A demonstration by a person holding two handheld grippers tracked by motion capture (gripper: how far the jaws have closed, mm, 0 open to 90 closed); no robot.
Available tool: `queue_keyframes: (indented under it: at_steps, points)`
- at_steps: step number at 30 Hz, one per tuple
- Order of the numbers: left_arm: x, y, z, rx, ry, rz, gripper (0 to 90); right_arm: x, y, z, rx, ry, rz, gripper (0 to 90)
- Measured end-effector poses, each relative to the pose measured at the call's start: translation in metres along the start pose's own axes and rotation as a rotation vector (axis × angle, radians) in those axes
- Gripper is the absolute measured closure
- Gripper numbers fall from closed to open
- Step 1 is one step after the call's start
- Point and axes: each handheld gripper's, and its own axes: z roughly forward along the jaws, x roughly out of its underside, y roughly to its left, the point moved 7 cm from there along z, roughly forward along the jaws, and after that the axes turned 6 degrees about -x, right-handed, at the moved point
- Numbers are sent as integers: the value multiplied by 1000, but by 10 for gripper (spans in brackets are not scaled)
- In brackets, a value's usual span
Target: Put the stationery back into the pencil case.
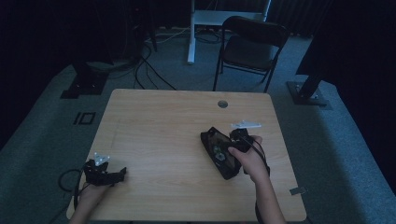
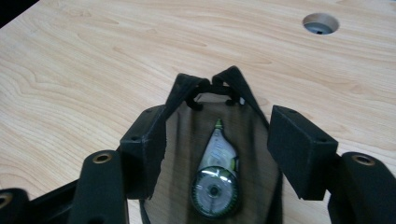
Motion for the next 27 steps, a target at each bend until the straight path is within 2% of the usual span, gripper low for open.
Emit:
queue_keyframes:
  at_steps: [7,8,15,21,27]
  points:
    - [0,0,0,0,0,0,6,6,-10,-11,3,-33,16,348]
    - [0,0,0,0,0,1,6,9,-14,-14,3,-52,16,335]
    - [0,0,0,0,0,0,6,19,-32,-26,25,-93,47,324]
    - [0,0,0,0,0,1,6,32,-49,-34,58,-104,61,312]
    - [0,0,0,0,0,0,6,50,-68,-38,106,-89,69,297]
